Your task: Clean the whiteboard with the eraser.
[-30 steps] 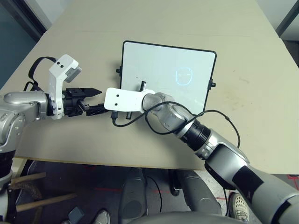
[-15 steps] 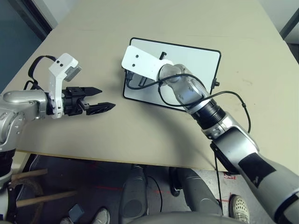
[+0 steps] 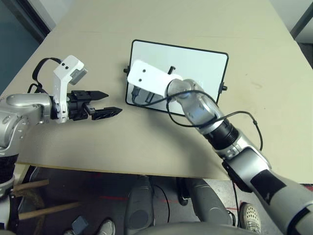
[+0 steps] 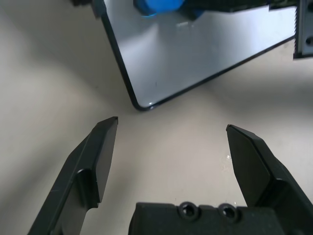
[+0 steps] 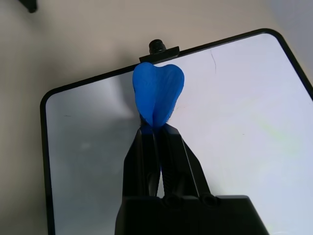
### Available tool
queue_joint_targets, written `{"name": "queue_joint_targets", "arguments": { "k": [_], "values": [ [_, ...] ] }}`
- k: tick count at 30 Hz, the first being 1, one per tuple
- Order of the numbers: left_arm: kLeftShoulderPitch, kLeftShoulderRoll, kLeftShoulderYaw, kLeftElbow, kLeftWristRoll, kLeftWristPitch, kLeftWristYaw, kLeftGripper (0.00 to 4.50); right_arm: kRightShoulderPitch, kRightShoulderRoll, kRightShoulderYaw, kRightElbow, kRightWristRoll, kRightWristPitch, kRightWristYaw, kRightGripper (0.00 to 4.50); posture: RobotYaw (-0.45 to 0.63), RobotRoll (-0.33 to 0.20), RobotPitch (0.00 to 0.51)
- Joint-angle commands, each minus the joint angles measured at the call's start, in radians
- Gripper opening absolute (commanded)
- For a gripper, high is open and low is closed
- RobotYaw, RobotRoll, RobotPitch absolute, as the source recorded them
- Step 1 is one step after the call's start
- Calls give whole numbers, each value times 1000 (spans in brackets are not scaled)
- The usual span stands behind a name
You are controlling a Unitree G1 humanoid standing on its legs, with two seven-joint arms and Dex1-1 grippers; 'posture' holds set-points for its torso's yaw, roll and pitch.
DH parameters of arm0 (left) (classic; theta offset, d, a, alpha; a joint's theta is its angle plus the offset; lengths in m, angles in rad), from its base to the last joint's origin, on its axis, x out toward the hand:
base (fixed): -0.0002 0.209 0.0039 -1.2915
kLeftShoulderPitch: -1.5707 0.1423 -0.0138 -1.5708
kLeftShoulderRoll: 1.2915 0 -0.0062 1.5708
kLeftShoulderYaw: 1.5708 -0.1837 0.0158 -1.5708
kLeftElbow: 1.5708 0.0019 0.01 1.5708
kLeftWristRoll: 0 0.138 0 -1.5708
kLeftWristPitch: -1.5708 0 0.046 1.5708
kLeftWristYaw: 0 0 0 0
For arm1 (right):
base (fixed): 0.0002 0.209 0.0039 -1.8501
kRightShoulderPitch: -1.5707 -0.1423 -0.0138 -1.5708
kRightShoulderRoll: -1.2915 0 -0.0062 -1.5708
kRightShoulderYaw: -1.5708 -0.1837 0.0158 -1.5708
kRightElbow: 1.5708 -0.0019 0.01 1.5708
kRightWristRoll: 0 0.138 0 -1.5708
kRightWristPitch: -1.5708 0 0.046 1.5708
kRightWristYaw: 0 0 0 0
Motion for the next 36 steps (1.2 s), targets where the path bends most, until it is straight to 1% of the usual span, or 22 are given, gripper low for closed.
{"name": "queue_joint_targets", "arguments": {
  "k": [1,3,7,12,16,20,23,26,36],
  "values": [
    [2,5,-12,0,5,-2,-5,4500,21,7,23,60,-10,-9,-7,0,-43,0,215],
    [3,5,-12,0,5,-3,-5,4500,4,15,8,92,-10,-36,-18,0,-41,0,214],
    [6,2,-8,-5,3,-1,-1,4500,-59,46,-54,160,10,-113,-54,0,-37,0,212],
    [9,2,-2,-11,0,1,2,4500,-69,58,-72,190,14,-156,-68,0,-31,0,207],
    [9,4,0,-11,-1,2,4,4500,-29,46,-43,169,6,-138,-44,0,-27,0,205],
    [10,1,0,-13,-3,2,7,4500,60,34,17,71,1,-70,3,0,-31,0,201],
    [6,-3,-4,-12,-3,0,9,4500,86,27,35,37,0,-35,25,0,-35,0,199],
    [1,-4,-8,-5,1,-6,8,4500,65,33,11,53,5,-51,12,0,-40,0,198],
    [-7,-9,-15,3,6,-13,7,4500,-68,78,-103,254,28,-235,-101,0,-35,0,197]
  ]
}}
